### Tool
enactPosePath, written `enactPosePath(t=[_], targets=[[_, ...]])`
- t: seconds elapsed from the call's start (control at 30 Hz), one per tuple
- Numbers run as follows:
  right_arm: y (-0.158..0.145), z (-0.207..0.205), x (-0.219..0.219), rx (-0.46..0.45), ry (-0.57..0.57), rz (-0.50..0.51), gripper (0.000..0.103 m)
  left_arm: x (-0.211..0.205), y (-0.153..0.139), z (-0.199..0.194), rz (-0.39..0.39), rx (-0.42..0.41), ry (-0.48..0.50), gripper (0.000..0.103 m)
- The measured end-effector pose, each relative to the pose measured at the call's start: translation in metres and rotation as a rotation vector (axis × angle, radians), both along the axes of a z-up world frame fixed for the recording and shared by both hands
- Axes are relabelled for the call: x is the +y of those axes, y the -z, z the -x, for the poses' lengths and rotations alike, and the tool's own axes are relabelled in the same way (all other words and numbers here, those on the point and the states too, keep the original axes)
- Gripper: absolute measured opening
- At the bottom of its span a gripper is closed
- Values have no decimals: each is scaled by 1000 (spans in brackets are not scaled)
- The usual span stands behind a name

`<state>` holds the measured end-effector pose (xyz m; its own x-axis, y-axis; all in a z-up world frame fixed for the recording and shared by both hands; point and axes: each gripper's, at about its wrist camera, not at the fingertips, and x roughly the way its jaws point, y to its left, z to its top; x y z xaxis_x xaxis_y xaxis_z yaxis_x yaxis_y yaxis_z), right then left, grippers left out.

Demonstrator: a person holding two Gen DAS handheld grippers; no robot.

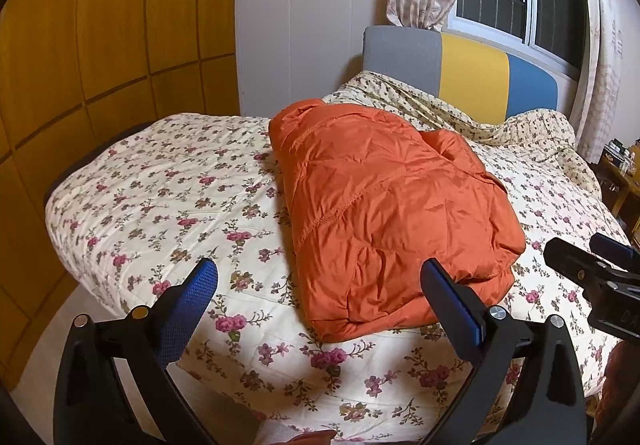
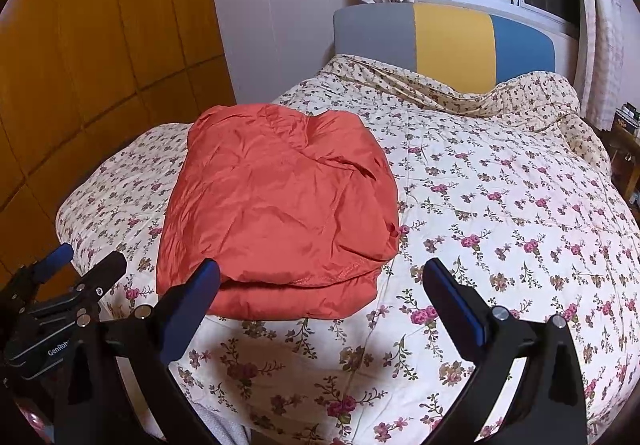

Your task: Fold large clothes

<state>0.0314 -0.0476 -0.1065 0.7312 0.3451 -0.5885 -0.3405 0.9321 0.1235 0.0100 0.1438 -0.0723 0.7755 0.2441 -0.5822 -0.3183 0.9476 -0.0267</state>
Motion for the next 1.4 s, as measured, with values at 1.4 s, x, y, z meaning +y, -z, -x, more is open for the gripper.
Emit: enactPosePath(t=[1.4], targets=[[7,-8,-1,42,4,-17,101,-3,12,-5,89,29,8,100]])
